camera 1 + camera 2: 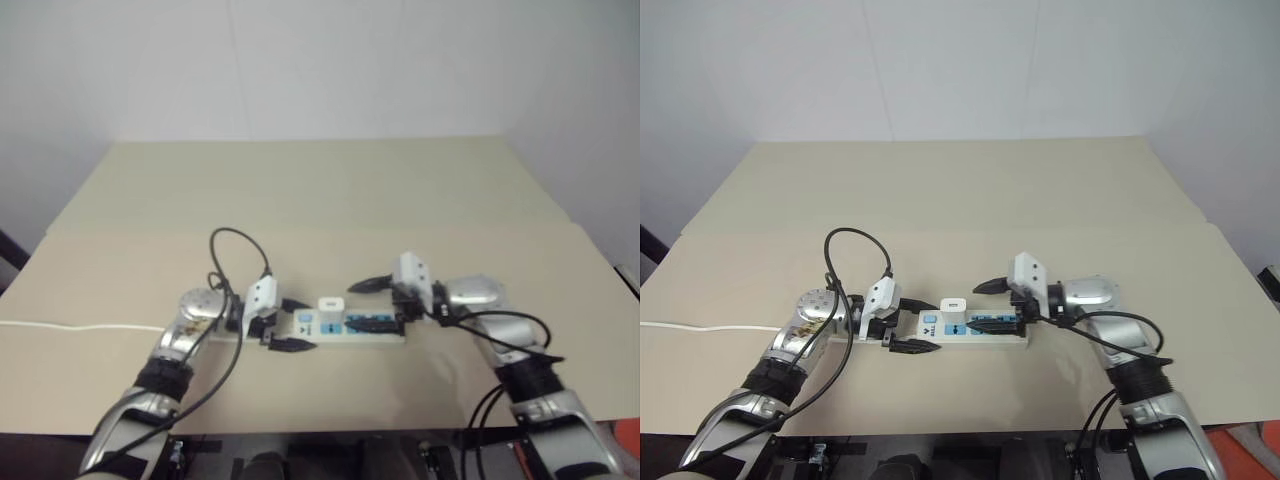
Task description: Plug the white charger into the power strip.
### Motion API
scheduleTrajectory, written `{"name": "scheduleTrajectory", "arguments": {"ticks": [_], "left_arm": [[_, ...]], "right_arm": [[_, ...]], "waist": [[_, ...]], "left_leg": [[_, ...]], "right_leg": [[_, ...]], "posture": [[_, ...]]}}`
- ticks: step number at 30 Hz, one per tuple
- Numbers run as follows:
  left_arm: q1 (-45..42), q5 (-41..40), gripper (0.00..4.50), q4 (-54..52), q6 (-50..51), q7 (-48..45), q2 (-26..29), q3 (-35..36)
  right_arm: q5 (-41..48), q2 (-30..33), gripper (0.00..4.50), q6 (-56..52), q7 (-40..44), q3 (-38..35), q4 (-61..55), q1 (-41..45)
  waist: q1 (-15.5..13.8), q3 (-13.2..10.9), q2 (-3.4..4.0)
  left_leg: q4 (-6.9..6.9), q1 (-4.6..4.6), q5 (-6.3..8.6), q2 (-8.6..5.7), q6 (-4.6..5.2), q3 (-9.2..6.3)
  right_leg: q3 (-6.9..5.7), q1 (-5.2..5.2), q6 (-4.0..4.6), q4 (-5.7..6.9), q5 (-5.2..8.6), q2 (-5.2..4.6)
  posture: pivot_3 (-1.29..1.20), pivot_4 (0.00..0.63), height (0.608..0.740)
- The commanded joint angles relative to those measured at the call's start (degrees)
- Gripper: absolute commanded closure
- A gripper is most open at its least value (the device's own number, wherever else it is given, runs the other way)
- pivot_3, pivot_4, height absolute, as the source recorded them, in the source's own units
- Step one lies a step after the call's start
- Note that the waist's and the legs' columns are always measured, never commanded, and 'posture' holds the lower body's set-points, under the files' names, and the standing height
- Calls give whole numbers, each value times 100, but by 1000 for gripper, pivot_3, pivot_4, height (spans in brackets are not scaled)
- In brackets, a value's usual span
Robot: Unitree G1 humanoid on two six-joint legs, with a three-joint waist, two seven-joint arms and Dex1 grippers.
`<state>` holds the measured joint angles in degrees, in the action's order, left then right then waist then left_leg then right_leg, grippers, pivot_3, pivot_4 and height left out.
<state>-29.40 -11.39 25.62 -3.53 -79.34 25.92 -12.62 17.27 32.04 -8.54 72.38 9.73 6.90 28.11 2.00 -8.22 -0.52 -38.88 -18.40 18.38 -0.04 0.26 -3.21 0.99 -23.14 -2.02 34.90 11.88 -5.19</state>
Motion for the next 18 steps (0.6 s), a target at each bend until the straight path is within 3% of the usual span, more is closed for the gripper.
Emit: {"name": "scheduleTrajectory", "arguments": {"ticks": [1, 8, 10, 12, 18], "left_arm": [[-30, 158, 1212, 136, -22, 5, -1, -111], [-147, 189, 1212, 308, -83, 56, -78, -75], [-183, 200, 461, 372, -98, 150, -109, -36], [-231, 182, 15, 417, -100, 192, -145, 13], [-283, -112, 15, -176, 48, -107, 98, 212]], "right_arm": [[331, 373, 666, -185, 147, -405, -486, -140], [505, 1392, 666, -103, 588, -1006, -392, -421], [497, 1576, 620, -26, 630, -1137, -279, -458], [508, 1632, 620, -6, 613, -1195, -238, -472], [504, 1626, 620, 11, 518, -1313, -199, -487]], "waist": [[-16, -2, -3], [-97, -6, -9], [-100, -6, -10], [-98, -8, -12], [-101, -17, -19]], "left_leg": [[0, 0, 0, 0, 0, 0], [0, 0, 1, -1, 1, 4], [-1, 1, 1, -2, 1, 5], [0, 2, 1, -2, 2, 7], [0, -2, 1, -2, 2, 6]], "right_leg": [[0, 0, -2, 0, 1, 0], [0, 2, -4, -4, 2, -1], [1, 5, -4, -3, 2, -2], [2, 5, -4, -4, 2, -2], [2, 1, -4, -5, 3, -3]], "posture": [[0, 150, 740], [0, 150, 740], [0, 150, 740], [0, 150, 740], [0, 150, 740]]}}
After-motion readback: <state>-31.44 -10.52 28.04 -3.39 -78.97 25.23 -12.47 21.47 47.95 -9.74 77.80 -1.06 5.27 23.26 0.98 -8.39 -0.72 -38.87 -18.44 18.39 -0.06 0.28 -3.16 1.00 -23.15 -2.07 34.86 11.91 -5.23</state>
